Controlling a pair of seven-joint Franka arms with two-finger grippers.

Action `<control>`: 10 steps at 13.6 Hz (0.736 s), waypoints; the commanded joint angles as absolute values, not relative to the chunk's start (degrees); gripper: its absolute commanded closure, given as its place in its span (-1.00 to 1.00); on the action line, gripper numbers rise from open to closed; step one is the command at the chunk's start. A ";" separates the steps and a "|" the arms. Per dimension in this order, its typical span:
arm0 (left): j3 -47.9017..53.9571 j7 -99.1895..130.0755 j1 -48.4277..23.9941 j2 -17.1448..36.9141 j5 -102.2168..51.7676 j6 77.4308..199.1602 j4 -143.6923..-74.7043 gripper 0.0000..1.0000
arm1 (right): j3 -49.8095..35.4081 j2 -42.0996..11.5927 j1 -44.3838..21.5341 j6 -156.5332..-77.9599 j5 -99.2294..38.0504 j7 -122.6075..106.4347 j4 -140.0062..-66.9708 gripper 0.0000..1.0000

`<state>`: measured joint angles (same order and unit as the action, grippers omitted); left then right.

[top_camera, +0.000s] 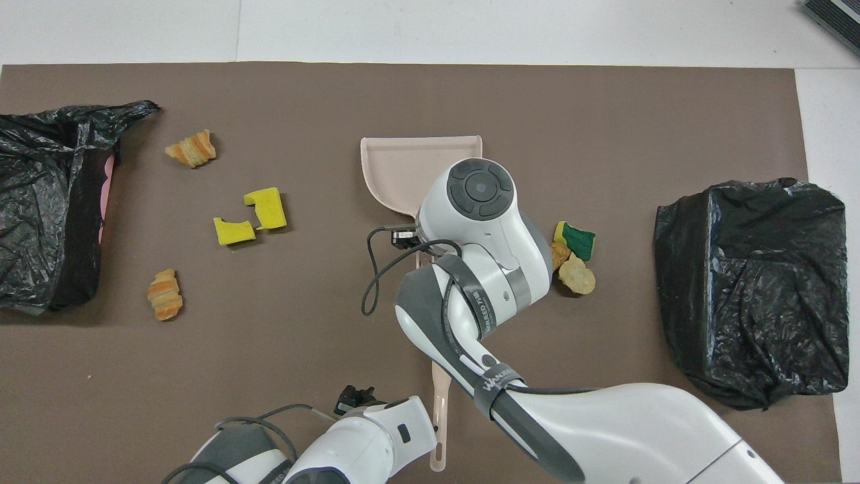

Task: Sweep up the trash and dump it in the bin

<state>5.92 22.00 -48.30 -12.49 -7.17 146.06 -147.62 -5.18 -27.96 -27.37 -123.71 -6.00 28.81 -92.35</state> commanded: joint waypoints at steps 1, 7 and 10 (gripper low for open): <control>7.28 27.22 -50.36 -6.35 -7.03 147.31 -142.40 -1.00 | -5.36 -27.60 -26.72 -123.40 -6.42 25.76 -92.46 1.00; 8.26 39.28 -52.65 -3.70 0.69 143.01 -138.08 -1.00 | -5.45 -26.03 -24.09 -123.75 -11.32 9.09 -92.20 1.00; 8.26 41.30 -52.65 -2.02 0.79 142.74 -137.46 -0.85 | -5.36 -22.68 -20.05 -119.38 -10.99 -4.00 -92.64 1.00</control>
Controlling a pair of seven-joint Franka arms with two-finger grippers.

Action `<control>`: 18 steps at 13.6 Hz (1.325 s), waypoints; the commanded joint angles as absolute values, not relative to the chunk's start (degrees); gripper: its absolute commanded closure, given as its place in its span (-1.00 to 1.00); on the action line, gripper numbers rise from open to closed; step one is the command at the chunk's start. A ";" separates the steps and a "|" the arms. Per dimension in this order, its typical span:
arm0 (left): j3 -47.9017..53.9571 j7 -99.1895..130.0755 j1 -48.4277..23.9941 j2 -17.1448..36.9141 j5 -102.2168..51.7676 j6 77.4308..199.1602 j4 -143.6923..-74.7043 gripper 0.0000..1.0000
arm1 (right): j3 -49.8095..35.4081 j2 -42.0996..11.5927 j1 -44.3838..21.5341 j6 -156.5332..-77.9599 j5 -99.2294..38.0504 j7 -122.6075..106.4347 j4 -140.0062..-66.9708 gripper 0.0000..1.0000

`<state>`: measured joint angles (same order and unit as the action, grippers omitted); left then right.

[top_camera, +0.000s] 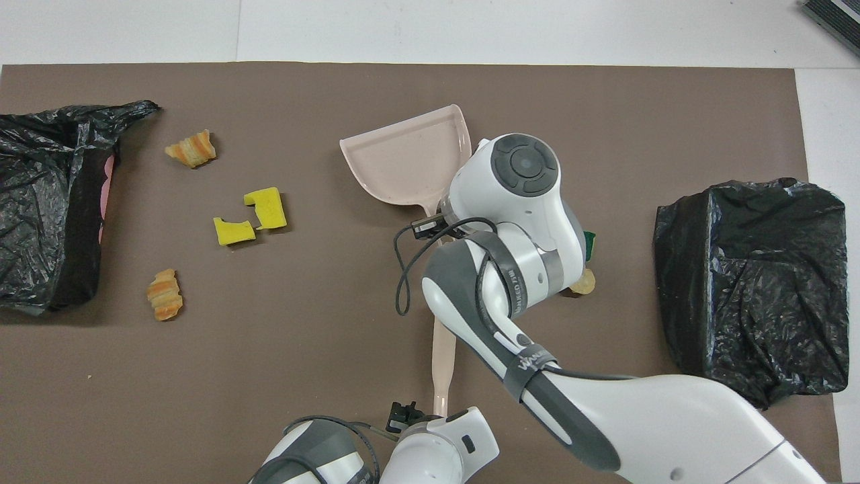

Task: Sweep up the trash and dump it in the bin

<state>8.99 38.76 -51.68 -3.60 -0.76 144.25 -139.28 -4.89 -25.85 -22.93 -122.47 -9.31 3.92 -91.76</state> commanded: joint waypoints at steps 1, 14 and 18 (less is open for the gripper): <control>8.26 41.83 -52.73 -2.11 0.79 142.30 -137.29 -0.63 | -5.27 -21.46 -18.65 -117.62 -10.90 -6.57 -92.64 1.00; 7.38 38.15 -43.61 -4.22 1.32 123.15 -129.91 1.00 | -5.10 -7.22 -7.65 -92.83 -2.21 -44.98 -92.81 1.00; 7.38 33.07 -35.09 -3.87 4.04 115.76 -123.85 1.00 | -5.27 -6.41 -7.64 -94.91 0.62 -48.60 -94.83 1.00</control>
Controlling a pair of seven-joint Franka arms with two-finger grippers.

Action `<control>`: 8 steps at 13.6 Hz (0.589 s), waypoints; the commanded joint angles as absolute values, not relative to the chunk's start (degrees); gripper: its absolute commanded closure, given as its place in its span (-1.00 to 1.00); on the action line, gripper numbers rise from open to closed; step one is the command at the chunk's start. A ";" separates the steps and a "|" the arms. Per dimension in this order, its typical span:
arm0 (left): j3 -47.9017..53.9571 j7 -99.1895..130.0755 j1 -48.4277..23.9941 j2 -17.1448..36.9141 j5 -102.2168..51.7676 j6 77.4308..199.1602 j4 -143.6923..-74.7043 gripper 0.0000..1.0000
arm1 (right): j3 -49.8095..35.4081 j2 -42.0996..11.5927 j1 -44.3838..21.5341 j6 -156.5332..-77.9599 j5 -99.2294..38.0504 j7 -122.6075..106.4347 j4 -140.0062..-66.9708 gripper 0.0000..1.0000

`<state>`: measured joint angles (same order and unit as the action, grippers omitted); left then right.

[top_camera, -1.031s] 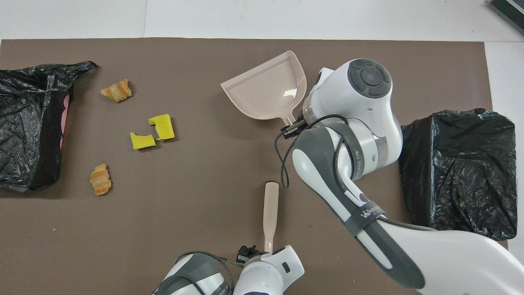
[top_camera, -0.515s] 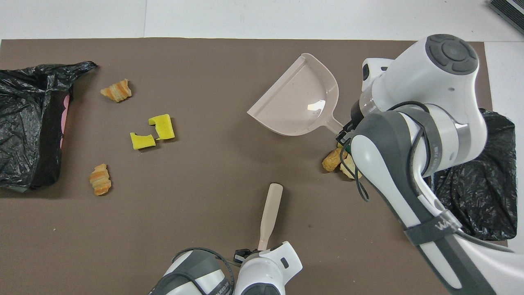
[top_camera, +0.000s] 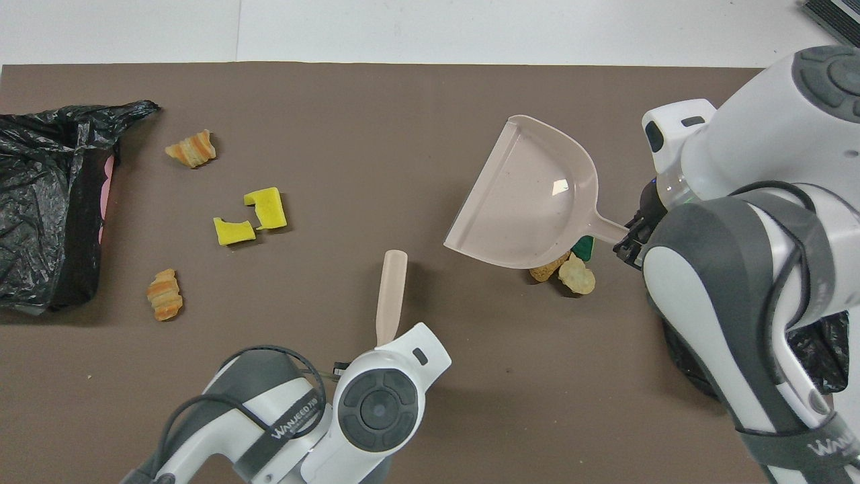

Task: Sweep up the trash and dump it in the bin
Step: 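Move the dustpan toward the debris while the left gripper grasps the brush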

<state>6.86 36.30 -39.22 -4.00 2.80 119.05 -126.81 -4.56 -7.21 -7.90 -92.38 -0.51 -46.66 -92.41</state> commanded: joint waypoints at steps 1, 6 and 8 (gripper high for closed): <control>7.38 30.87 -32.63 -3.43 4.04 115.84 -123.32 1.00 | -5.36 -6.85 -8.26 -95.36 0.62 -48.60 -95.53 1.00; 7.47 19.98 -18.05 2.53 8.26 115.49 -115.16 1.00 | -5.54 -6.24 -13.78 -99.29 0.53 -48.43 -103.42 1.00; 7.47 12.87 -13.03 5.09 8.26 115.92 -111.98 1.00 | -5.62 -6.33 -15.90 -103.69 0.35 -48.08 -106.25 1.00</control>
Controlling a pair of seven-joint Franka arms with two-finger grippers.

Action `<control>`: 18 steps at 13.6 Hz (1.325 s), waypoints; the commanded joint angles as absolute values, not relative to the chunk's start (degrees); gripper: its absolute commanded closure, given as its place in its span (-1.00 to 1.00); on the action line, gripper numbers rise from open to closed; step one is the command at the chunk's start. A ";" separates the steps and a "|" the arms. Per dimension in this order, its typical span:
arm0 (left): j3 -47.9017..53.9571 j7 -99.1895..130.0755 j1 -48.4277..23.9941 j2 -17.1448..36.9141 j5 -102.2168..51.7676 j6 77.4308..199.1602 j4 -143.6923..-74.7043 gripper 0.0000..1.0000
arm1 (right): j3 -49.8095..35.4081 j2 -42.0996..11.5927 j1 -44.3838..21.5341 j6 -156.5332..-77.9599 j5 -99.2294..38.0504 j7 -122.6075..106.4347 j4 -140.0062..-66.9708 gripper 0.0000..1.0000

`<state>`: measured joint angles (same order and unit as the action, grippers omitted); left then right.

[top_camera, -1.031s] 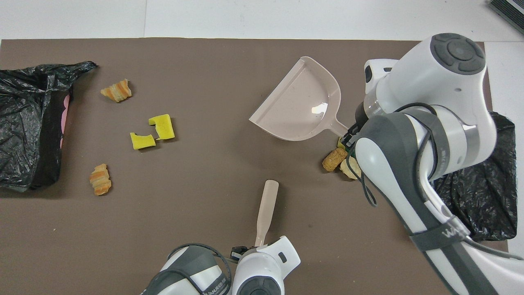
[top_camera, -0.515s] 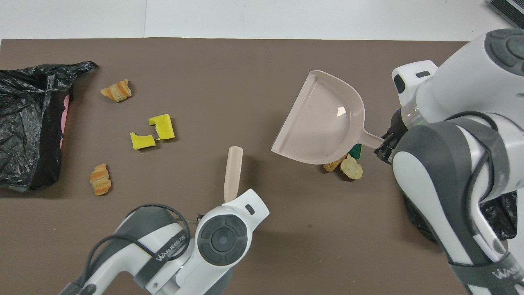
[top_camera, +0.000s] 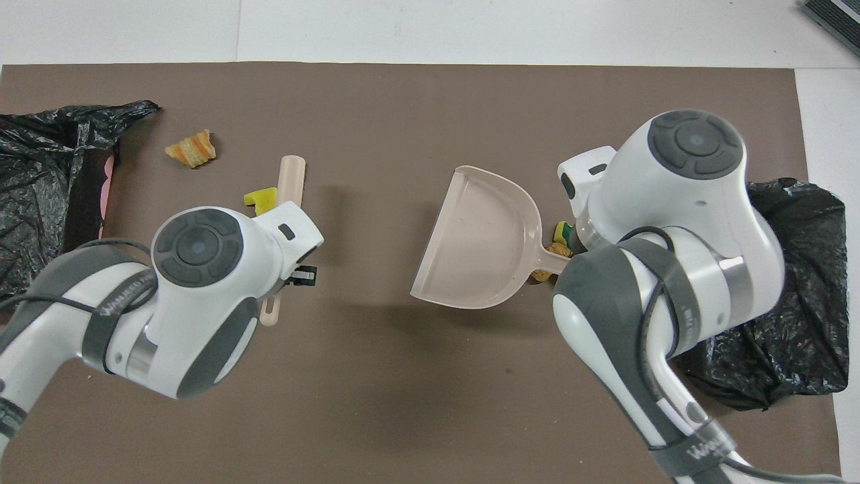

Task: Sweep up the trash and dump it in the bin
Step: 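Carry the brush with the left gripper toward the far debris pile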

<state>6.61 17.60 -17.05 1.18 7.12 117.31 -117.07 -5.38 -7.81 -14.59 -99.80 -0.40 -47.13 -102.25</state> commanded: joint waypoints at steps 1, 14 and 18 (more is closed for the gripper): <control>7.47 9.18 -10.40 5.97 8.26 116.88 -111.36 1.00 | -5.62 -6.85 -17.82 -105.54 0.18 -47.82 -106.35 1.00; 7.47 -22.15 9.49 17.31 12.66 131.57 -106.35 1.00 | -5.62 -12.65 -23.91 -114.26 -0.18 -42.80 -106.26 1.00; 7.82 -25.31 8.27 14.69 12.57 126.50 -110.82 1.00 | -5.62 -14.41 -25.40 -115.93 0.62 -40.52 -106.00 1.00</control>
<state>7.74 -23.85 9.15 16.71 11.38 129.41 -108.45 -5.51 -14.11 -24.97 -114.52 -0.41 -42.39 -106.16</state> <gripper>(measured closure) 0.736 0.687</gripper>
